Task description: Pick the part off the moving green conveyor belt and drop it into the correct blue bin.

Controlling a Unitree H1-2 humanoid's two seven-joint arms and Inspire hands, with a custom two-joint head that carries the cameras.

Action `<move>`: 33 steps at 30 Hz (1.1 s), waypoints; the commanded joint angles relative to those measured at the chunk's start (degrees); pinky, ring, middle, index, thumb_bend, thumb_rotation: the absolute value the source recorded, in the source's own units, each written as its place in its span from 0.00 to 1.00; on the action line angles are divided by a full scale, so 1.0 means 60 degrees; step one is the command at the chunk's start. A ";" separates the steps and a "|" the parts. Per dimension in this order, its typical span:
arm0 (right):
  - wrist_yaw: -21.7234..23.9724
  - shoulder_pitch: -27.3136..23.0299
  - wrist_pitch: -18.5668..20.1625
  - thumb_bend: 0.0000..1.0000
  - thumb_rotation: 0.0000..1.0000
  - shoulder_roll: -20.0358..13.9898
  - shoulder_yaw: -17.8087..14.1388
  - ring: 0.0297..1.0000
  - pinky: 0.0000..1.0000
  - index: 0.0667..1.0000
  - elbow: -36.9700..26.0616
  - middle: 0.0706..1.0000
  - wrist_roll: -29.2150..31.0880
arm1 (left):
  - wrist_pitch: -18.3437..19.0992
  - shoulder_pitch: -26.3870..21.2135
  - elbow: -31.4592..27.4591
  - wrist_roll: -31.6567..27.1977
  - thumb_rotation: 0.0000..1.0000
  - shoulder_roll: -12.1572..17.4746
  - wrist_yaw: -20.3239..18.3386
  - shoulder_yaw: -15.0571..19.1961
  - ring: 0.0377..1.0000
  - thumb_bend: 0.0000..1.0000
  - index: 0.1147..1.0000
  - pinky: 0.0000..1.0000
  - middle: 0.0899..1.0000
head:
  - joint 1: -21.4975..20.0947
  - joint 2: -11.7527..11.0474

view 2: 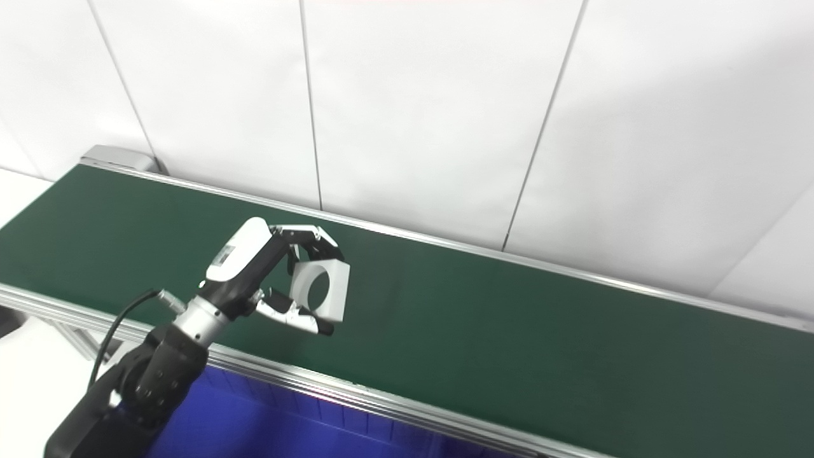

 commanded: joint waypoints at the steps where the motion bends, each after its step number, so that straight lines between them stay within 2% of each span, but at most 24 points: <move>1: -0.0056 0.0157 -0.0472 0.80 0.39 0.0059 -0.0019 0.77 0.72 0.89 -0.0453 0.82 -0.0054 | -0.0583 0.0197 -0.0270 -0.0341 0.00 -0.0027 -0.0026 -0.0047 0.36 0.49 0.45 0.26 0.41 | -0.0027 0.0016; 8: 0.0093 0.0276 -0.0076 0.82 0.43 0.0131 -0.0026 0.78 0.74 0.89 -0.0903 0.83 -0.0160 | -0.0957 0.1116 -0.0287 -0.0758 0.00 -0.0058 -0.0622 -0.0323 0.36 0.49 0.45 0.26 0.41 | -0.0380 0.0654; 11: 0.0147 0.0317 0.0107 0.81 0.44 0.0163 -0.0044 0.79 0.75 0.90 -0.1086 0.84 -0.0244 | -0.0996 0.1372 -0.0185 -0.0841 0.00 -0.0019 -0.0939 -0.0490 0.40 0.50 0.44 0.34 0.43 | -0.0336 0.0719; 12: 0.0184 0.0328 0.0174 0.81 0.44 0.0172 -0.0052 0.79 0.75 0.90 -0.1157 0.84 -0.0227 | -0.0996 0.1434 -0.0141 -0.0811 0.00 0.0000 -0.1063 -0.0565 0.40 0.50 0.44 0.34 0.43 | -0.0286 0.0878; 13: 0.0213 0.0336 0.0223 0.81 0.45 0.0180 -0.0060 0.80 0.75 0.90 -0.1207 0.84 -0.0213 | -0.0997 0.1477 -0.0111 -0.0785 0.00 0.0010 -0.1155 -0.0613 0.40 0.50 0.44 0.35 0.44 | -0.0286 0.0878; 14: 0.0215 0.0335 0.0257 0.81 0.45 0.0201 -0.0076 0.80 0.75 0.90 -0.1262 0.84 -0.0233 | -0.1043 0.1501 -0.0002 -0.0647 0.00 0.0017 -0.1224 -0.0694 0.40 0.50 0.44 0.35 0.44 | -0.0278 0.1069; 15: 0.0215 0.0334 0.0275 0.81 0.46 0.0216 -0.0089 0.79 0.75 0.90 -0.1297 0.84 -0.0249 | -0.1081 0.1509 0.0071 -0.0542 0.00 0.0014 -0.1265 -0.0735 0.39 0.50 0.44 0.31 0.44 | -0.0278 0.1069; 16: 0.0222 0.0320 0.0316 0.81 0.46 0.0236 -0.0099 0.79 0.75 0.90 -0.1340 0.84 -0.0254 | -0.1016 0.1504 0.0169 -0.0590 0.00 0.0051 -0.1473 -0.0844 0.38 0.50 0.44 0.30 0.44 | -0.0213 0.1276; 17: 0.0231 0.0310 0.0346 0.81 0.47 0.0250 -0.0108 0.79 0.75 0.91 -0.1369 0.84 -0.0255 | -0.0964 0.1499 0.0232 -0.0642 0.00 0.0080 -0.1626 -0.0921 0.39 0.50 0.43 0.31 0.44 | -0.0213 0.1276; 18: 0.0267 0.0299 0.0423 0.81 0.47 0.0263 -0.0113 0.79 0.75 0.91 -0.1403 0.84 -0.0221 | -0.0810 0.1508 0.0297 -0.0767 0.00 0.0112 -0.1870 -0.1024 0.39 0.50 0.43 0.32 0.44 | -0.0206 0.1315; 19: 0.0298 0.0298 0.0491 0.82 0.48 0.0276 -0.0115 0.79 0.75 0.91 -0.1448 0.84 -0.0200 | -0.0697 0.1518 0.0323 -0.0858 0.00 0.0135 -0.2050 -0.1080 0.42 0.50 0.42 0.38 0.45 | -0.0229 0.1381; 24: 0.0351 0.0248 0.0783 0.84 0.51 0.0407 -0.0147 0.78 0.73 0.90 -0.1662 0.83 -0.0321 | 0.0783 0.1535 0.0116 -0.0783 0.00 0.0296 -0.3207 -0.1350 0.44 0.50 0.40 0.45 0.46 | -0.0297 0.1628; 33: 0.0509 0.0198 0.1028 0.84 0.50 0.0401 -0.0142 0.78 0.74 0.90 -0.1931 0.83 -0.0262 | 0.1557 0.1337 0.0315 -0.0273 0.00 0.0292 -0.3846 -0.1723 0.43 0.50 0.41 0.49 0.47 | -0.0350 0.1987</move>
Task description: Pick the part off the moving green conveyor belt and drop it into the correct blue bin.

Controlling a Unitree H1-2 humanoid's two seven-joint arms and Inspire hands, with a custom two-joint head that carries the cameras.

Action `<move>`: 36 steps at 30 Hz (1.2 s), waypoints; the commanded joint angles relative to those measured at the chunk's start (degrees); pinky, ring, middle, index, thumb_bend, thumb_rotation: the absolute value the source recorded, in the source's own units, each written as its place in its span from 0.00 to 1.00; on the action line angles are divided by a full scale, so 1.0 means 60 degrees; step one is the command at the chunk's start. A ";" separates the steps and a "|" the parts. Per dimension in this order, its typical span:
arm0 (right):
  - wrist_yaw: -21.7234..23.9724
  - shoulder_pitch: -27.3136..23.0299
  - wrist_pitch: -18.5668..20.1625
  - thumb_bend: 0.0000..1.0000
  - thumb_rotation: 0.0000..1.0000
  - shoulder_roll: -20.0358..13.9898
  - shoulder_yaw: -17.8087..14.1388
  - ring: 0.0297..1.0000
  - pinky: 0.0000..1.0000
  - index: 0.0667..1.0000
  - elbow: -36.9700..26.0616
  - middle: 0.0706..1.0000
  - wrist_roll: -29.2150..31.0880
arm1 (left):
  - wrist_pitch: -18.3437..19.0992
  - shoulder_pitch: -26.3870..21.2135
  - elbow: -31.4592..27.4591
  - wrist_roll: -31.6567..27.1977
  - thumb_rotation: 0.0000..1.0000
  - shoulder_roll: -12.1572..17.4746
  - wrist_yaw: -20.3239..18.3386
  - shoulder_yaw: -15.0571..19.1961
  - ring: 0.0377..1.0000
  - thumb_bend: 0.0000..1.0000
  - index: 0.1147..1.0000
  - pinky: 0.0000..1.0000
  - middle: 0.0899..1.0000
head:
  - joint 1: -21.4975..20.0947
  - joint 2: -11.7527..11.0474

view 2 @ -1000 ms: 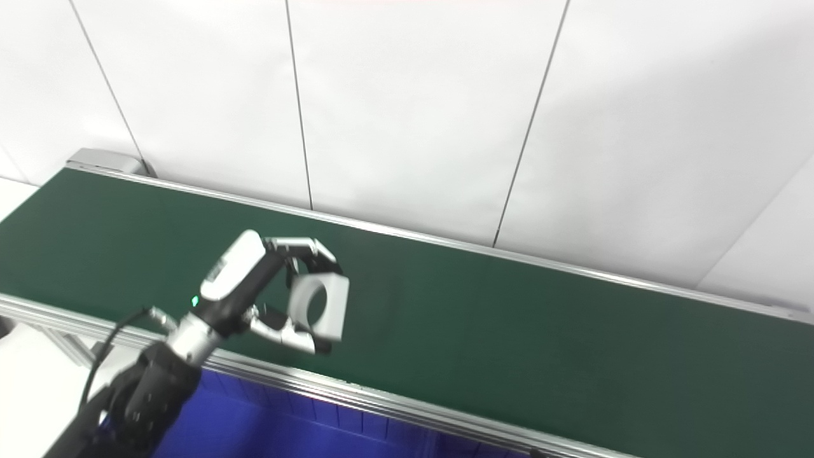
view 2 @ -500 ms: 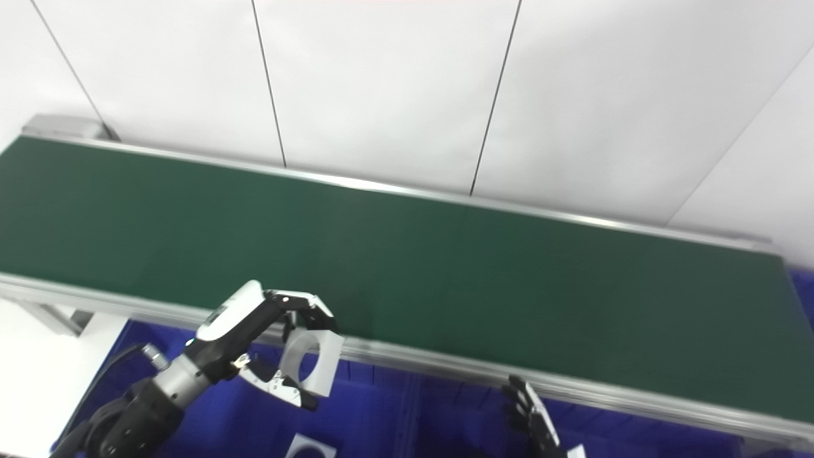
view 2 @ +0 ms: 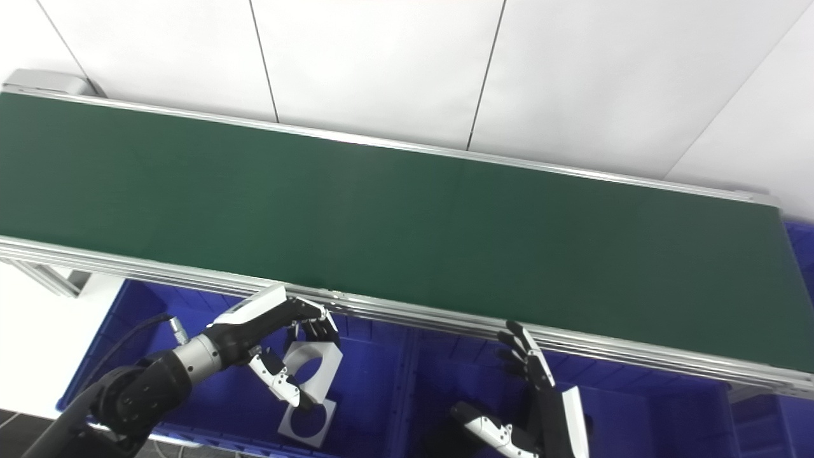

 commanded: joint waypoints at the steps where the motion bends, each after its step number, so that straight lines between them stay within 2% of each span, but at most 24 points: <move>1: 0.0081 -0.0007 0.0038 0.84 0.50 0.0013 -0.0013 0.78 0.73 0.90 -0.0355 0.83 0.0059 | 0.0215 -0.0311 -0.0156 0.0199 0.00 0.0130 -0.0195 -0.0115 0.43 0.50 0.41 0.49 0.47 | 0.0003 0.0052; 4: 0.0083 -0.0026 0.0090 0.84 0.50 0.0041 -0.0024 0.78 0.73 0.90 -0.0366 0.83 0.0008 | 0.0910 -0.0634 -0.0175 0.0723 0.00 0.0352 -0.0942 -0.0517 0.45 0.50 0.42 0.57 0.47 | -0.0022 0.0042; 5: 0.0080 -0.0045 0.0044 0.84 0.51 0.0036 -0.0019 0.78 0.73 0.90 -0.0332 0.83 0.0014 | 0.1112 -0.0779 -0.0134 0.0879 0.00 0.0443 -0.1246 -0.0687 0.54 0.50 0.42 0.61 0.46 | -0.0022 0.0042; 6: 0.0077 -0.0060 0.0024 0.84 0.50 0.0039 -0.0012 0.79 0.73 0.90 -0.0310 0.83 0.0022 | 0.1215 -0.0897 -0.0072 0.0994 0.04 0.0509 -0.1451 -0.0820 0.67 0.50 0.43 0.69 0.63 | -0.0060 0.0042; 7: 0.0069 -0.0066 0.0009 0.84 0.50 0.0048 -0.0009 0.79 0.73 0.90 -0.0293 0.83 0.0038 | 0.1297 -0.0992 -0.0018 0.1107 0.05 0.0551 -0.1583 -0.0931 0.68 0.50 0.43 0.69 0.65 | -0.0061 0.0034; 8: 0.0062 -0.0070 0.0000 0.84 0.50 0.0061 -0.0005 0.78 0.73 0.90 -0.0279 0.83 0.0056 | 0.1392 -0.1073 -0.0001 0.1213 0.10 0.0591 -0.1720 -0.1029 0.72 0.54 0.57 0.72 0.69 | -0.0072 0.0016; 9: 0.0056 -0.0070 -0.0009 0.84 0.50 0.0070 -0.0005 0.78 0.73 0.89 -0.0265 0.83 0.0075 | 0.1479 -0.1178 -0.0052 0.1333 0.19 0.0659 -0.1930 -0.1151 0.76 0.57 0.66 0.76 0.73 | -0.0072 0.0016; 10: 0.0055 -0.0070 -0.0017 0.84 0.49 0.0073 -0.0003 0.78 0.73 0.89 -0.0254 0.83 0.0083 | 0.1568 -0.1263 -0.0119 0.1410 0.34 0.0717 -0.2117 -0.1246 0.83 0.63 0.73 0.86 0.79 | -0.0081 0.0017; 13: 0.0062 -0.0058 -0.0037 0.84 0.49 0.0062 0.0019 0.78 0.73 0.90 -0.0251 0.83 0.0040 | 0.1601 -0.1428 -0.0298 0.1486 0.55 0.0876 -0.2507 -0.1430 0.91 0.76 0.84 0.97 0.88 | -0.0136 0.0010; 15: 0.0065 -0.0038 0.0001 0.84 0.49 0.0079 0.0038 0.78 0.73 0.89 -0.0300 0.83 0.0016 | 0.1766 -0.1388 -0.0552 0.1412 0.62 0.0925 -0.2732 -0.1448 0.94 0.84 0.89 0.98 0.93 | -0.0172 -0.0016; 18: 0.0069 -0.0004 -0.0009 0.85 0.49 0.0089 0.0070 0.78 0.73 0.90 -0.0313 0.83 0.0011 | 0.2048 -0.1049 -0.1163 0.0913 0.63 0.0867 -0.2880 -0.1268 0.96 0.90 0.93 0.96 0.95 | -0.0222 -0.0044; 19: 0.0079 0.0008 -0.0012 0.85 0.49 0.0087 0.0082 0.78 0.73 0.90 -0.0320 0.83 0.0026 | 0.2108 -0.0934 -0.1313 0.0718 0.61 0.0828 -0.2871 -0.1187 0.95 0.94 0.94 0.89 0.96 | -0.0233 -0.0051; 24: 0.0043 0.0083 -0.0019 0.84 0.48 0.0088 0.0107 0.78 0.72 0.90 -0.0378 0.83 -0.0087 | 0.1742 -0.0094 -0.1784 -0.0533 0.52 0.0479 -0.2133 -0.0516 0.89 1.00 0.93 0.75 0.95 | -0.0321 -0.0093; 27: 0.0067 0.0122 -0.0032 0.84 0.48 0.0068 0.0131 0.78 0.72 0.90 -0.0423 0.83 -0.0108 | 0.1475 0.0450 -0.2007 -0.1770 0.49 0.0185 -0.1834 -0.0047 0.91 0.99 0.94 0.75 0.97 | -0.0370 -0.0095; 31: 0.0136 0.0171 -0.0023 0.84 0.48 0.0030 0.0185 0.78 0.73 0.90 -0.0479 0.83 -0.0051 | 0.1081 0.1038 -0.2217 -0.2615 0.49 -0.0186 -0.1341 0.0288 0.92 0.98 0.94 0.78 0.96 | -0.0478 -0.0137; 34: 0.0169 0.0200 -0.0085 0.85 0.46 0.0026 0.0235 0.78 0.73 0.89 -0.0479 0.83 0.0031 | 0.0943 0.1691 -0.2305 -0.2895 0.46 -0.0874 -0.0573 0.0519 0.90 0.97 0.93 0.75 0.95 | -0.0598 -0.0218; 36: 0.0172 0.0223 -0.0094 0.84 0.45 0.0026 0.0266 0.77 0.73 0.89 -0.0506 0.83 -0.0030 | 0.0690 0.2064 -0.2137 -0.3162 0.43 -0.1305 -0.0184 0.0596 0.91 0.93 0.95 0.78 0.95 | -0.0729 -0.0240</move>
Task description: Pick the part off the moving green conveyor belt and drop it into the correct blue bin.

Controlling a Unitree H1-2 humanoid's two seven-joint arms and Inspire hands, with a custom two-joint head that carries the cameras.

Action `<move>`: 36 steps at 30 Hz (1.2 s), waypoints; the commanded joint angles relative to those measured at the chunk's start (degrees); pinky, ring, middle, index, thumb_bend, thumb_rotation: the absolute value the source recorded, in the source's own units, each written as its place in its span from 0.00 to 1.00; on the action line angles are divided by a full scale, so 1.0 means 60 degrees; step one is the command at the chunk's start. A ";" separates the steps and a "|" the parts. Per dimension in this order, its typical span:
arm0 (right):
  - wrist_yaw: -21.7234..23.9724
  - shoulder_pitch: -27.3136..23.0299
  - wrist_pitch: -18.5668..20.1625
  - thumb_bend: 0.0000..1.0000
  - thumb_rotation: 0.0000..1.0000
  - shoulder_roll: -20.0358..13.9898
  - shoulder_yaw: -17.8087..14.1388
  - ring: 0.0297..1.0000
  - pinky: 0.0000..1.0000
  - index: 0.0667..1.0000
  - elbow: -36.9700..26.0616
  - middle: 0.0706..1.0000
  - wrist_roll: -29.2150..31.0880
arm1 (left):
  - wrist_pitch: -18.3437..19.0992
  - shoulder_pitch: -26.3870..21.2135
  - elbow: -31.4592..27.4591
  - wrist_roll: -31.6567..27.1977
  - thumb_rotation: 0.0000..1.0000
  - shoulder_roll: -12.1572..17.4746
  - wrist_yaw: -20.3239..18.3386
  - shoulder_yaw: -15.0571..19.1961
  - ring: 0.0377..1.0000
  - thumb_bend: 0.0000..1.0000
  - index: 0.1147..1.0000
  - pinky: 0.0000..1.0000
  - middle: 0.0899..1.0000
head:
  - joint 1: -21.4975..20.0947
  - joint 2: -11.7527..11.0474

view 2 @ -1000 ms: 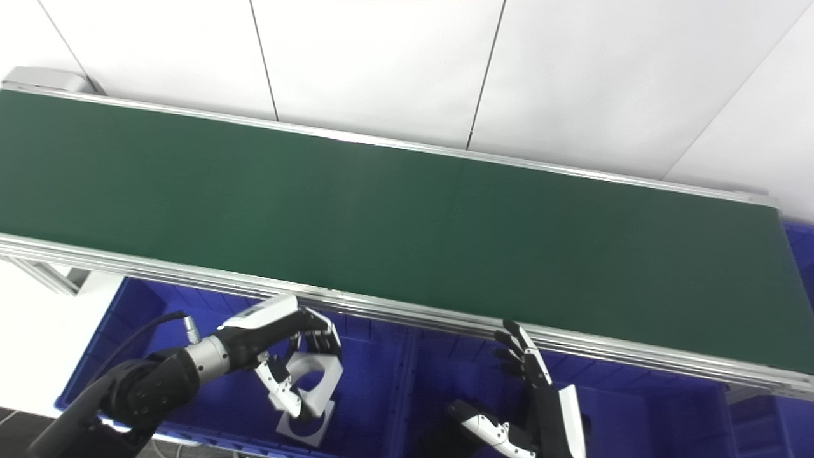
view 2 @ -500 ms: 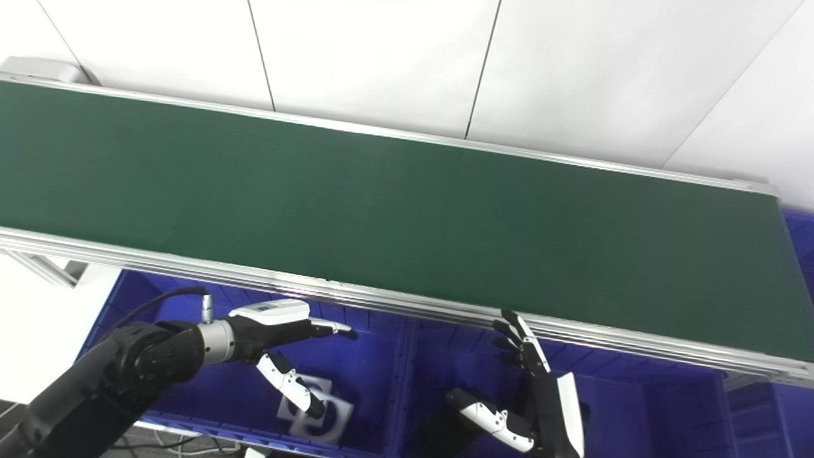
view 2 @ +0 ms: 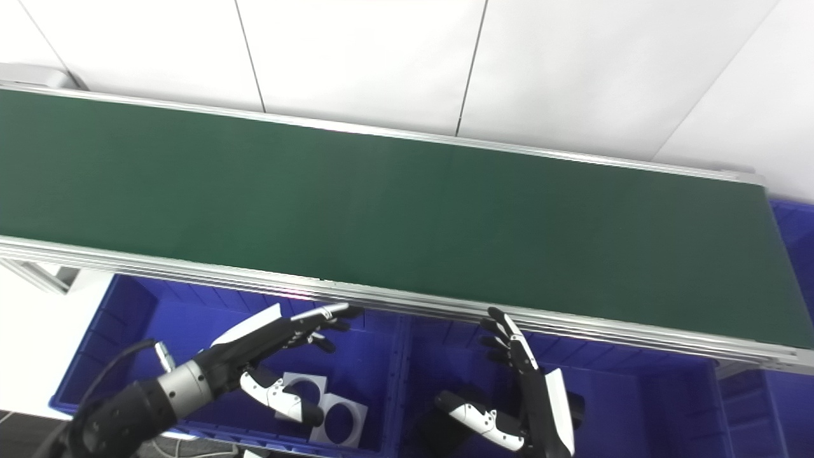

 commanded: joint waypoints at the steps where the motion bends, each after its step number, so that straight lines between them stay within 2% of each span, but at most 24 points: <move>1: 0.0019 0.0080 -0.0239 0.84 0.44 0.0021 0.0055 0.77 0.72 0.89 -0.0427 0.83 -0.0027 | -0.0649 0.0384 0.0033 -0.0547 0.39 -0.0406 0.0509 0.0082 0.93 0.90 0.96 0.84 0.96 | -0.0046 0.0004; 4: 0.0021 0.0146 -0.0154 0.83 0.44 0.0036 0.0128 0.77 0.72 0.89 -0.0536 0.83 -0.0182 | -0.0869 0.0659 0.0271 -0.0790 0.37 -0.0684 0.0737 0.0139 0.96 0.87 0.98 0.91 0.98 | -0.0198 -0.0041; 10: 0.0011 0.0193 -0.0036 0.83 0.43 0.0083 0.0224 0.77 0.71 0.89 -0.0616 0.82 -0.0356 | -0.1322 0.0778 0.0682 -0.0789 0.34 -0.0876 0.1140 0.0316 0.99 0.86 0.97 0.91 1.00 | -0.0387 -0.0122; 16: -0.0010 0.0220 0.0070 0.82 0.41 0.0127 0.0239 0.77 0.70 0.88 -0.0676 0.82 -0.0471 | -0.1899 0.0667 0.1118 -0.0479 0.30 -0.0862 0.1374 0.0205 0.95 0.86 0.95 0.90 0.97 | -0.0306 -0.0186; 26: -0.0039 0.0219 -0.0051 0.82 0.41 0.0105 0.0168 0.77 0.70 0.88 -0.0547 0.82 -0.0387 | -0.2078 0.0792 0.1267 -0.0619 0.22 -0.1248 0.1900 0.0383 0.94 0.84 0.94 0.90 0.96 | -0.0244 -0.0270; 31: -0.0091 0.0336 0.0031 0.82 0.41 0.0177 0.0101 0.78 0.72 0.88 -0.0609 0.82 -0.0290 | -0.1942 0.0808 0.1183 -0.0559 0.21 -0.1331 0.2070 0.0396 0.95 0.81 0.94 0.92 0.97 | -0.0641 -0.0244; 36: -0.0160 0.0447 0.0106 0.78 0.42 0.0279 0.0020 0.78 0.73 0.88 -0.0737 0.84 -0.0398 | -0.1847 0.0730 0.0916 -0.0464 0.19 -0.1419 0.2229 0.0408 0.94 0.81 0.94 0.91 0.96 | -0.1372 -0.0057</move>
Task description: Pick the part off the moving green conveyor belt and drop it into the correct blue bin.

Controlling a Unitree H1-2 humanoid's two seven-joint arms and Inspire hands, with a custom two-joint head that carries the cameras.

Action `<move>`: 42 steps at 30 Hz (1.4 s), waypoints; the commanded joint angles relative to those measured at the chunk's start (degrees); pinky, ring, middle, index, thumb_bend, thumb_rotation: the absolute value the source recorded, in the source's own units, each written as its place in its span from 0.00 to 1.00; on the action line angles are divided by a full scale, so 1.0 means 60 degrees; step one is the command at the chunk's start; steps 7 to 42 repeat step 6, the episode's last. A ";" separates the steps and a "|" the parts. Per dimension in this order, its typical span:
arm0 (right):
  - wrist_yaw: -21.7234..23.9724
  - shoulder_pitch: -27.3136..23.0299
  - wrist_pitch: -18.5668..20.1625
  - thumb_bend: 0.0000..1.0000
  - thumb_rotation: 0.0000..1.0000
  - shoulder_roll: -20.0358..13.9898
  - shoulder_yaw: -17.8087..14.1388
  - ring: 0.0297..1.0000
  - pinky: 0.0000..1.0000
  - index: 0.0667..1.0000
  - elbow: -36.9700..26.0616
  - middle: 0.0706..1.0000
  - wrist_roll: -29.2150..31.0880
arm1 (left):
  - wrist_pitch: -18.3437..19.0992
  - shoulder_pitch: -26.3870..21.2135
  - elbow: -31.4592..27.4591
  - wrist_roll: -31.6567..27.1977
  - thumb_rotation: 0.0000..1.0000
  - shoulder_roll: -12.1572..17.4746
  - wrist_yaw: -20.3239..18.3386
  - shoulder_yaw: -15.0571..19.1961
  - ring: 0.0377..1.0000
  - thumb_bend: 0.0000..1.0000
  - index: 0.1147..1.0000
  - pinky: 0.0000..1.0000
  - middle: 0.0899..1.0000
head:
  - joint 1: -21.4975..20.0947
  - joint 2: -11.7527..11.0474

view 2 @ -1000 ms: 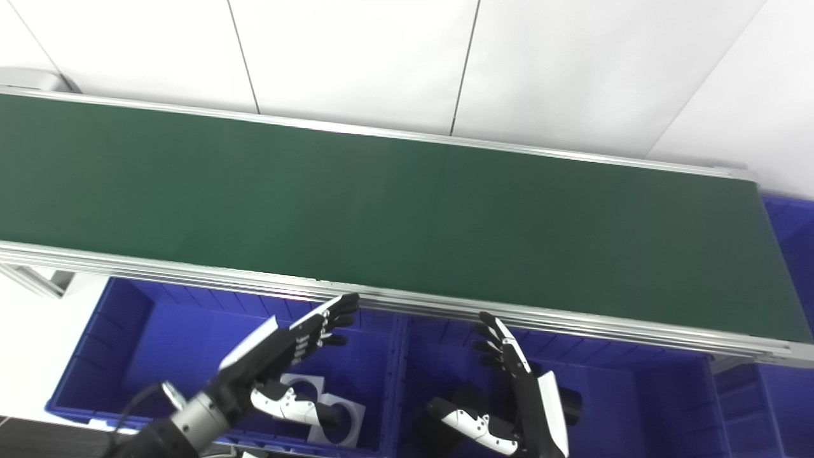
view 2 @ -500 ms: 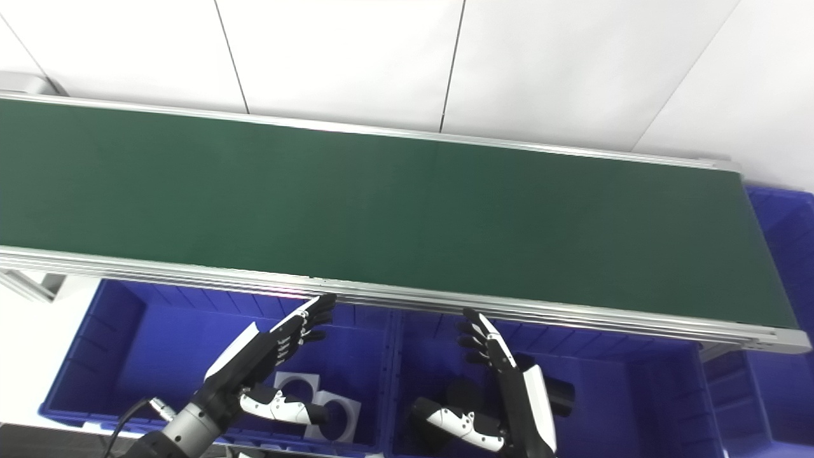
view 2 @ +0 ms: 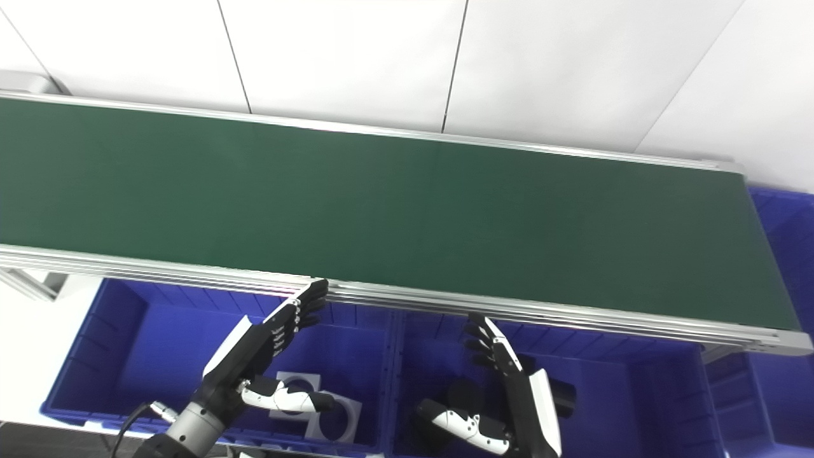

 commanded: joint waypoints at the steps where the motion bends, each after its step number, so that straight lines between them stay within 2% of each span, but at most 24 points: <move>1: -0.0163 0.0119 -0.0001 0.78 0.44 0.0134 -0.0059 0.79 0.73 0.88 -0.0422 0.84 -0.0099 | -0.0103 -0.0079 -0.0448 0.0084 0.19 -0.0077 0.0197 0.0053 0.94 0.81 0.93 0.91 0.95 | -0.0016 0.0002; 6: -0.0180 0.0111 0.0040 0.76 0.47 0.0177 -0.0086 0.79 0.74 0.89 -0.0438 0.84 -0.0253 | -0.0024 -0.0116 -0.0578 0.0147 0.17 -0.0133 0.0262 0.0020 0.93 0.83 0.92 0.89 0.94 | -0.0029 0.0014; 42: -0.0180 0.0111 0.0040 0.76 0.47 0.0177 -0.0086 0.79 0.74 0.89 -0.0438 0.84 -0.0253 | -0.0024 -0.0116 -0.0578 0.0147 0.17 -0.0133 0.0262 0.0020 0.93 0.83 0.92 0.89 0.94 | -0.0029 0.0014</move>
